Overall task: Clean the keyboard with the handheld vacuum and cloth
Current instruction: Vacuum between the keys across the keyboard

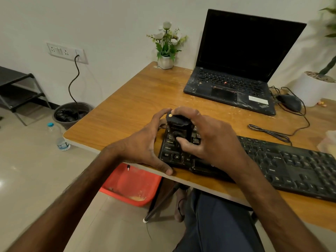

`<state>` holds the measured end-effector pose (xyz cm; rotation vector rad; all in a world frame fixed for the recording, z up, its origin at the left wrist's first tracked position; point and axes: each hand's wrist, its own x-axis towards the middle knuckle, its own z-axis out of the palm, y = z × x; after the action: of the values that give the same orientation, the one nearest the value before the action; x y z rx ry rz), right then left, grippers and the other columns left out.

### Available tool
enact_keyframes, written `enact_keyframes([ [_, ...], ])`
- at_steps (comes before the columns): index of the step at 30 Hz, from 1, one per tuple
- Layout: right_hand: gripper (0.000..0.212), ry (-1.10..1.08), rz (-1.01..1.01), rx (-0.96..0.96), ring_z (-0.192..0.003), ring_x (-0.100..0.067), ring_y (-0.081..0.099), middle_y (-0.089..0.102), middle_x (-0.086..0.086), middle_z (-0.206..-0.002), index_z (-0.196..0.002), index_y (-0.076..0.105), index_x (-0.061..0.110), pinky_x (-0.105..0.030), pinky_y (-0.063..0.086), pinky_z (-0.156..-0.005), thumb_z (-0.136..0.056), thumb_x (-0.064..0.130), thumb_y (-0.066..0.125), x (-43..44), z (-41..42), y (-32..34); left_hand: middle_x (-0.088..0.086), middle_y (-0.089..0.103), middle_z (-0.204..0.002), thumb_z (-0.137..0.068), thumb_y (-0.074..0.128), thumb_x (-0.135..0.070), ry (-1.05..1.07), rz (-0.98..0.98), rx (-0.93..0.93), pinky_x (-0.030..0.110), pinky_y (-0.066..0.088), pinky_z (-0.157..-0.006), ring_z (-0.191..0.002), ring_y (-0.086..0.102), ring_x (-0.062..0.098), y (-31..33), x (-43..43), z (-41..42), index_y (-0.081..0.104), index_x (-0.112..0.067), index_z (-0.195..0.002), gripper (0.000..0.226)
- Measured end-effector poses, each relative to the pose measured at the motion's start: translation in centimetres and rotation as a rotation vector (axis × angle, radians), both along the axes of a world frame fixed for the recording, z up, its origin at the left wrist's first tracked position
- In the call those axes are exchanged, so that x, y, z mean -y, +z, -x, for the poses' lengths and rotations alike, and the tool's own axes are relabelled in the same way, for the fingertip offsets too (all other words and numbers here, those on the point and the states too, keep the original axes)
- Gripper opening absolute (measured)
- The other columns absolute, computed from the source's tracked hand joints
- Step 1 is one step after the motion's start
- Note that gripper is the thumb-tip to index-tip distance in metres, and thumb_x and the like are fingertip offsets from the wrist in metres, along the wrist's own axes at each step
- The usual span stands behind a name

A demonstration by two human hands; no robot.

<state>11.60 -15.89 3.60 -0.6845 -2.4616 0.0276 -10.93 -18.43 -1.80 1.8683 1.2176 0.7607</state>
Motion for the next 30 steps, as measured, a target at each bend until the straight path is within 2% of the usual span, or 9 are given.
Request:
enact_keyframes([
  [3,0.070,0.019,0.231,-0.119,-0.083,-0.016,0.069,0.065,0.004,-0.115,-0.137,0.031,0.038,-0.035,0.061,-0.063,-0.083,0.033,0.075,-0.2,-0.8,0.5,-0.007,0.034,-0.153,-0.051,0.102,-0.026,-0.001,0.013,0.018,0.043,0.046,-0.111,-0.140,0.041,0.012,-0.1,0.0,0.1,-0.006,-0.045,-0.154,0.151],
  [6,0.070,0.057,0.433,-0.134,-0.087,-0.012,0.070,0.064,0.009,-0.112,-0.135,0.036,0.039,-0.030,0.062,-0.065,-0.081,0.028,0.079,0.2,-1.0,0.9,-0.009,0.030,-0.156,-0.049,0.101,-0.034,0.001,0.020,0.019,0.044,0.043,-0.113,-0.143,0.037,0.010,0.0,0.0,0.1,-0.006,-0.047,-0.153,0.151],
  [10,0.070,0.154,0.588,-0.177,-0.084,-0.016,0.072,0.068,0.002,-0.107,-0.133,0.037,0.038,-0.034,0.062,-0.059,-0.081,0.019,0.079,0.6,0.4,0.7,-0.009,0.037,-0.150,-0.051,0.102,-0.029,-0.009,-0.011,0.010,0.041,0.045,-0.112,-0.141,0.040,0.008,0.2,0.1,-0.2,0.000,-0.032,-0.155,0.146],
  [12,0.070,0.126,0.552,-0.166,-0.082,-0.019,0.072,0.068,0.001,-0.106,-0.135,0.035,0.039,-0.036,0.062,-0.061,-0.082,0.021,0.078,0.3,0.8,0.4,-0.010,0.038,-0.149,-0.051,0.102,-0.028,-0.009,-0.025,0.008,0.039,0.045,-0.111,-0.140,0.041,0.008,0.1,0.1,-0.3,0.000,-0.031,-0.156,0.146],
  [17,0.071,-0.083,0.159,-0.061,-0.077,-0.012,0.068,0.069,0.002,-0.108,-0.139,0.026,0.040,-0.032,0.059,-0.060,-0.086,0.033,0.072,-1.4,0.6,0.2,-0.012,0.032,-0.154,-0.046,0.100,-0.041,-0.001,0.008,0.016,0.040,0.045,-0.111,-0.139,0.042,0.007,0.2,0.2,-0.2,-0.005,-0.051,-0.152,0.150],
  [22,0.071,0.167,0.489,-0.103,-0.081,-0.016,0.071,0.067,0.001,-0.108,-0.137,0.034,0.037,-0.032,0.061,-0.058,-0.083,0.024,0.078,-0.4,0.6,0.5,-0.018,0.039,-0.146,-0.048,0.101,-0.039,0.000,-0.013,-0.040,0.033,0.045,-0.111,-0.135,0.041,-0.002,0.1,0.2,-0.3,0.006,-0.031,-0.155,0.143],
  [26,0.070,0.006,0.220,-0.033,-0.068,-0.008,0.065,0.069,0.002,-0.103,-0.139,0.026,0.039,-0.024,0.055,-0.054,-0.086,0.032,0.072,-1.5,1.0,0.2,-0.012,0.036,-0.152,-0.045,0.101,-0.044,0.005,-0.005,-0.005,0.039,0.046,-0.110,-0.138,0.042,0.006,0.1,0.3,-0.3,-0.001,-0.042,-0.154,0.149],
  [28,0.071,-0.054,0.200,-0.059,-0.068,-0.009,0.064,0.069,0.002,-0.104,-0.139,0.026,0.038,-0.026,0.056,-0.055,-0.086,0.032,0.072,-1.8,0.8,0.4,-0.011,0.034,-0.154,-0.045,0.101,-0.044,0.004,0.011,0.009,0.042,0.045,-0.111,-0.139,0.043,0.009,0.2,0.4,-0.4,-0.005,-0.049,-0.153,0.151],
  [30,0.070,0.029,0.290,-0.075,-0.070,-0.011,0.067,0.068,0.003,-0.102,-0.138,0.029,0.038,-0.030,0.058,-0.056,-0.085,0.030,0.074,-1.4,0.8,0.4,-0.011,0.036,-0.152,-0.045,0.100,-0.046,0.005,-0.005,-0.002,0.042,0.045,-0.111,-0.139,0.042,0.009,0.3,0.5,-0.4,-0.001,-0.042,-0.155,0.150],
])
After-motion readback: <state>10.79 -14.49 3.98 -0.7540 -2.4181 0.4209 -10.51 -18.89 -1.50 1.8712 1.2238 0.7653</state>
